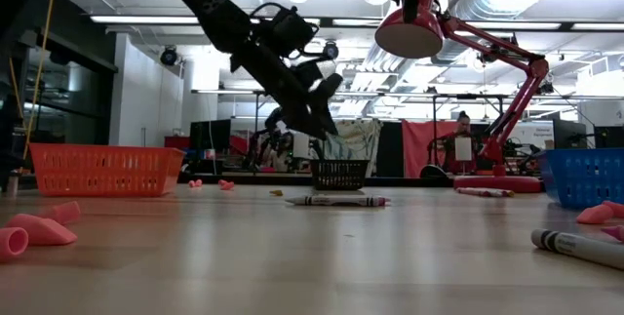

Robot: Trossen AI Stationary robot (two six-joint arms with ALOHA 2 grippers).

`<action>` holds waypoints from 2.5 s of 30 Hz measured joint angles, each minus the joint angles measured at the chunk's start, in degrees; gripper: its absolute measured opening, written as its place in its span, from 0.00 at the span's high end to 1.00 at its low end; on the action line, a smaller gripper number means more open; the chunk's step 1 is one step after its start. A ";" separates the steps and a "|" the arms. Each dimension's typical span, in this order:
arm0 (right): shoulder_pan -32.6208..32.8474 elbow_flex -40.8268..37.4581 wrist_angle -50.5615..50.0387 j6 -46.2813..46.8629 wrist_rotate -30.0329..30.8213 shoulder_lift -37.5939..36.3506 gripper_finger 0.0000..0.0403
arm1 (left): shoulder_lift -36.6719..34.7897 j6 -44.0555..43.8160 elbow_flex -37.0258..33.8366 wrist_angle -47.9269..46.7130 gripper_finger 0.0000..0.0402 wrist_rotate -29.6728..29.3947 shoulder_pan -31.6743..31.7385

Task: Sort crayons

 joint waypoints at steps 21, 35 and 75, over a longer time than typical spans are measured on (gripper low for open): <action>0.00 0.00 1.50 -1.31 -0.13 -0.09 0.53 | -44.37 6.59 -23.17 16.64 0.69 5.62 -18.91; 0.02 0.00 -1.46 -0.36 -0.11 -0.09 0.53 | -49.60 2.13 -34.19 24.67 0.70 -1.87 -23.04; -27.41 -8.94 -69.66 36.57 8.10 -0.70 0.53 | -49.60 2.54 -34.17 24.52 0.70 -5.13 -22.95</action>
